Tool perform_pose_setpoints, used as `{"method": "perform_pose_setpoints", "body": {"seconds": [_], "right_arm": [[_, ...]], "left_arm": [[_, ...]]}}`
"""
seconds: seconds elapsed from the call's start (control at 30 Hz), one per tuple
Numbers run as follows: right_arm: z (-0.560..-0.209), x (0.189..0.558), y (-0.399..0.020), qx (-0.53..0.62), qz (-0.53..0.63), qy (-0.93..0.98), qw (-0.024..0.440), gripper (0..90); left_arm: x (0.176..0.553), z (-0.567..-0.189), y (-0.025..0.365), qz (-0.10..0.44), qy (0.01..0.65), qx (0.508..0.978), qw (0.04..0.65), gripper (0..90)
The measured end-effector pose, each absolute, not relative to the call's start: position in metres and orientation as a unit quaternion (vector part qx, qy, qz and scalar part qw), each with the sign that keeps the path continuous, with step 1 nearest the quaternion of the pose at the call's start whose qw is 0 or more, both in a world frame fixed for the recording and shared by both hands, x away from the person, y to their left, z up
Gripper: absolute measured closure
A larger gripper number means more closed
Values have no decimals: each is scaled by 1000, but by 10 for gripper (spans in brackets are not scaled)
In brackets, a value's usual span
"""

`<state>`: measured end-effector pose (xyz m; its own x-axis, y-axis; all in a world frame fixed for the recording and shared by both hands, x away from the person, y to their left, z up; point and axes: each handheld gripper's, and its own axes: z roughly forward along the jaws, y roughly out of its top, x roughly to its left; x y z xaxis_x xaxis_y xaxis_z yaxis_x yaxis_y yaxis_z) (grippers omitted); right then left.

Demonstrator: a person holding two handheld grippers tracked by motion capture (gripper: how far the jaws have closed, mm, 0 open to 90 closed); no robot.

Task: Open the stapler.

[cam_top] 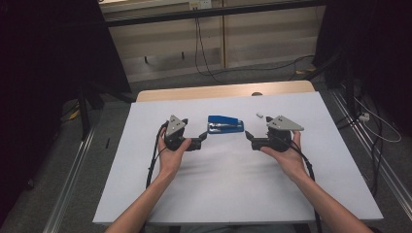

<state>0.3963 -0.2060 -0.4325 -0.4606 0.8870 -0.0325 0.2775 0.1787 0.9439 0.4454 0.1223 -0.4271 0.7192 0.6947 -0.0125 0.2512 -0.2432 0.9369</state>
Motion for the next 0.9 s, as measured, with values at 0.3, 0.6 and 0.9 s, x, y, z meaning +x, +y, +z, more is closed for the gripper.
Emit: {"method": "perform_pose_setpoints", "body": {"seconds": [0.3, 0.6, 0.9], "right_arm": [[-432, 410, -196, 405, 487, 714, 298, 213], [-430, 427, -179, 394, 472, 734, 288, 327], [-434, 441, -166, 391, 475, 745, 259, 520]], "left_arm": [[453, -418, 113, 228, 291, 757, 538, 49], [469, -415, 103, 225, 299, 764, 525, 43], [482, -415, 99, 237, 305, 763, 519, 65]]}}
